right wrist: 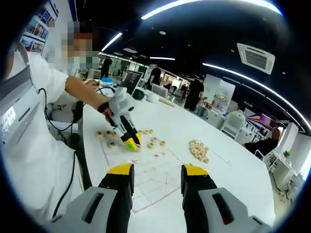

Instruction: Pick up the chess pieces one by one and place each piece onto its starting position on the chessboard, setting the pieces on their correct points until all the chess pieces are arranged in the starting layout

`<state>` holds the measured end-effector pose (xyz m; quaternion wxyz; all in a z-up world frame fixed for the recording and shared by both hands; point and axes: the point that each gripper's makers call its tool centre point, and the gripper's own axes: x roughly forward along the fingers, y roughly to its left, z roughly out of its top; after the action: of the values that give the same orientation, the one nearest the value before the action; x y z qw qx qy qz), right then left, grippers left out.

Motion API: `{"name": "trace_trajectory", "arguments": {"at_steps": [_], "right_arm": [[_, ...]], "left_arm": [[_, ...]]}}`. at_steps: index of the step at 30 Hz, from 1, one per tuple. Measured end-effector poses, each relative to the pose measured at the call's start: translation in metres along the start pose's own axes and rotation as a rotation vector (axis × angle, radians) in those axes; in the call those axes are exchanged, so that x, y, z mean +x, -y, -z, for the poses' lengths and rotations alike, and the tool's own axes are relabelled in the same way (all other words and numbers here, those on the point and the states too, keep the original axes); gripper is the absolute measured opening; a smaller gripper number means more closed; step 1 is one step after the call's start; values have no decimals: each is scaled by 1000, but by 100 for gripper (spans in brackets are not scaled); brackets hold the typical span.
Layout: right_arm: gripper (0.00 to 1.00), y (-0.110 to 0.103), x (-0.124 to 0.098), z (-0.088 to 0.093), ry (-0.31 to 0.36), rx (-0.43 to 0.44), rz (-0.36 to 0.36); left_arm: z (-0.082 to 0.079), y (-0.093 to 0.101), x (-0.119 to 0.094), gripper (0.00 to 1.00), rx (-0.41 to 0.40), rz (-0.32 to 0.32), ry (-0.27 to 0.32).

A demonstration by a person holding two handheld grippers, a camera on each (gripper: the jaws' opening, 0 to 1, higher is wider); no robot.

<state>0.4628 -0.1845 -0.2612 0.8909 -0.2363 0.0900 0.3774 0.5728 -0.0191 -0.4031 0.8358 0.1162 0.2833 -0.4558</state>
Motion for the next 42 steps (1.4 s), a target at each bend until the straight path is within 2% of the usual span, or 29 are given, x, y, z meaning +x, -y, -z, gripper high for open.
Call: {"name": "trace_trajectory", "arguments": {"at_steps": [2,5,11,16,21,23,28,37,39,42], "right_arm": [[39,1,-1,0,1,2,4],[39,2,-2,0,1,4,8],[39,1,-2,1,0,4,6],[39,1,-2,1,2,6,9],[39,1,-3,0,3,4,9],[39,2,-4,-1,4,4,10],[39,3,-4,0,3,6,12],[39,4,-3,3,-1,11,10],[39,6,-3,3,2,16,13],[39,8,-4,4,4,23,14]], "left_arm": [[1,1,1,22,8,0,0],[-3,2,0,30,10,5,20],[-31,2,-14,47,-12,8,110],[-56,-6,-26,46,43,-31,154],[-87,-21,-30,46,27,-55,208],[-94,-26,-27,45,27,-61,215],[-100,-38,-1,43,24,-84,196],[-108,-63,75,42,-6,-148,129],[-107,-70,90,38,-3,-170,100],[-111,-81,108,34,-11,-210,98]]}}
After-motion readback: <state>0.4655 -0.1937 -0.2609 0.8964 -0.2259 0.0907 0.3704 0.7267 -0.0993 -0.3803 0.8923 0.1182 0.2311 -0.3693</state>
